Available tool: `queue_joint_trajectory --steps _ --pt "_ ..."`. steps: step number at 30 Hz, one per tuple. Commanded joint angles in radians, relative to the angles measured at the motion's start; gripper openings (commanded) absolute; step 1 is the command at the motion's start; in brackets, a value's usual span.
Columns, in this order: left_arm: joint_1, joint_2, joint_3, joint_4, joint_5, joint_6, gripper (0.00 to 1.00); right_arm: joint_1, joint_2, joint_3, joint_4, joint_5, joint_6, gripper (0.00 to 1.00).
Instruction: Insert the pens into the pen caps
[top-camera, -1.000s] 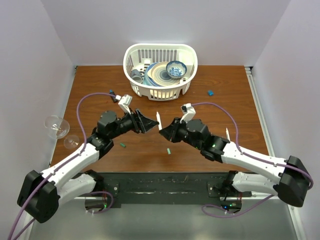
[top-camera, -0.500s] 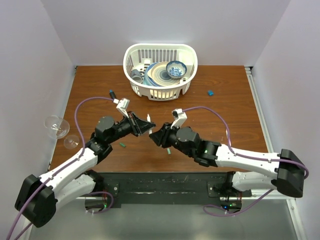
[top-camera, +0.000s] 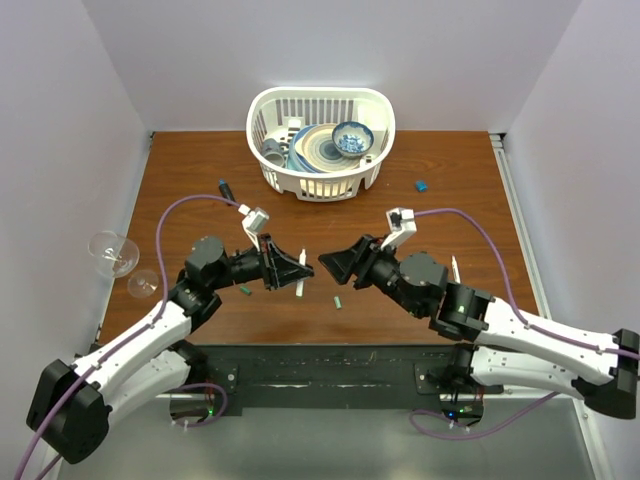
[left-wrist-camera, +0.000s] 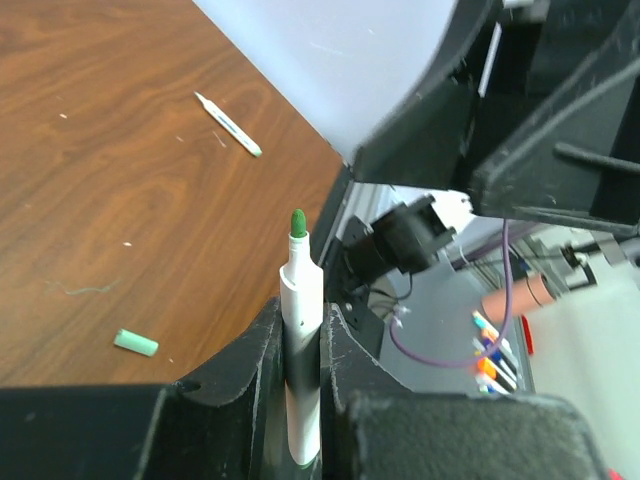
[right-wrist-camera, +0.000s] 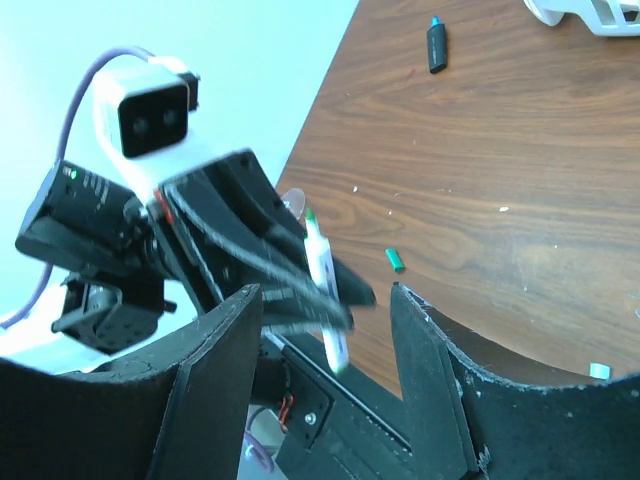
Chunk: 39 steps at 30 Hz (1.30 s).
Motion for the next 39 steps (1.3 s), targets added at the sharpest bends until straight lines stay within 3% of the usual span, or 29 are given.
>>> queue_joint_trajectory --steps 1,7,14,18,24,29,33,39 --pt "0.0 -0.007 -0.007 0.052 0.114 0.042 0.0 0.003 0.088 0.089 -0.05 0.02 -0.016 0.57" --pt "0.001 -0.009 -0.001 0.034 0.079 0.033 0.0 0.003 0.135 0.113 -0.032 0.023 -0.016 0.54" --pt "0.0 -0.063 0.053 -0.027 -0.105 -0.027 0.0 0.003 0.066 -0.023 0.14 -0.175 -0.106 0.6" --pt "0.0 -0.092 0.059 0.014 -0.14 -0.097 0.0 0.003 0.124 -0.011 0.186 -0.282 -0.12 0.63" --pt "0.0 -0.116 0.068 0.046 -0.134 -0.147 0.0 0.005 0.197 0.029 0.217 -0.307 -0.097 0.58" --pt "0.0 -0.132 0.039 0.046 -0.14 -0.162 0.0 0.005 0.237 0.047 0.252 -0.307 -0.08 0.45" --pt "0.0 -0.129 0.014 0.086 -0.125 -0.189 0.0 0.006 0.276 0.067 0.28 -0.321 -0.072 0.43" --pt "0.0 -0.144 0.019 0.011 -0.125 -0.144 0.0 0.008 0.293 0.073 0.28 -0.292 -0.078 0.38"
